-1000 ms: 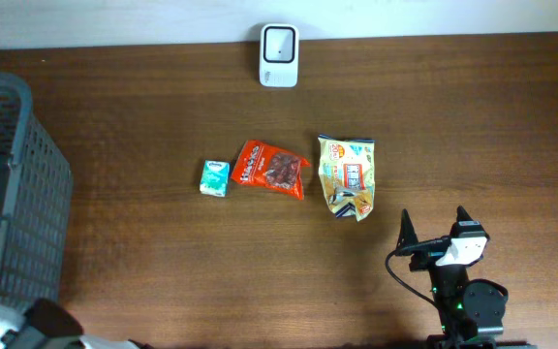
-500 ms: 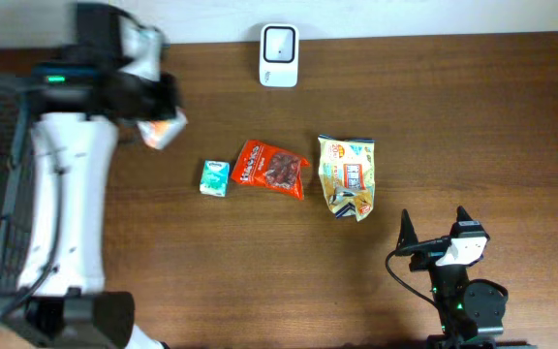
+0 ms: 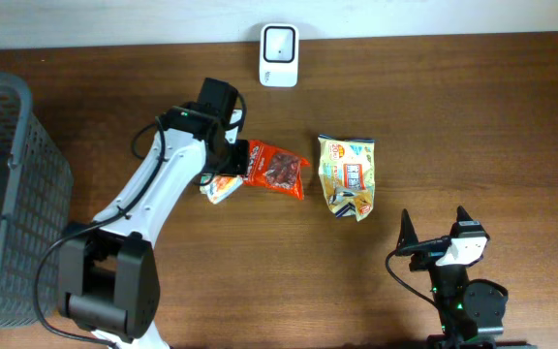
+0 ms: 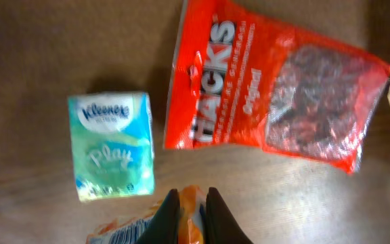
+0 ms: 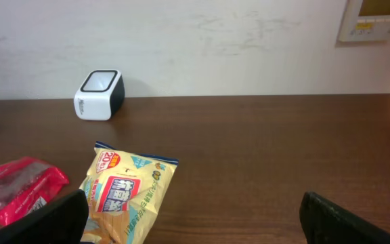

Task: Scan the item barcode
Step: 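Place the small orange box beside the green tissue pack, withdraw left arm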

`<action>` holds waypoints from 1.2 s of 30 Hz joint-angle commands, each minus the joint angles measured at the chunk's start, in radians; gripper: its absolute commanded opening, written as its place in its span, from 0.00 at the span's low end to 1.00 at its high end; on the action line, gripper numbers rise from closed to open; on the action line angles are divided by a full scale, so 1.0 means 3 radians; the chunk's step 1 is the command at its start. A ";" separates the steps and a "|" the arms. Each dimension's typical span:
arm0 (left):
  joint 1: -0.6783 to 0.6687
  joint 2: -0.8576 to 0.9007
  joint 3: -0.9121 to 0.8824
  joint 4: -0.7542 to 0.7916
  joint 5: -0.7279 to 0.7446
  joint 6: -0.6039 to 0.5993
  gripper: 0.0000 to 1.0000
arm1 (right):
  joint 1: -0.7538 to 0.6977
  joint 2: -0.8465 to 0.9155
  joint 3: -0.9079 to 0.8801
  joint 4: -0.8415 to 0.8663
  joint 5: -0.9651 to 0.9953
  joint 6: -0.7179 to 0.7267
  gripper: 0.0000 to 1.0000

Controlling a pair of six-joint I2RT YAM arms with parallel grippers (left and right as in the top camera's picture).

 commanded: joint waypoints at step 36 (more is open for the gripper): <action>0.0716 -0.0562 0.1324 -0.0323 -0.0950 0.0060 0.99 | -0.0022 -0.0024 -0.0024 -0.0010 0.0029 -0.0015 0.99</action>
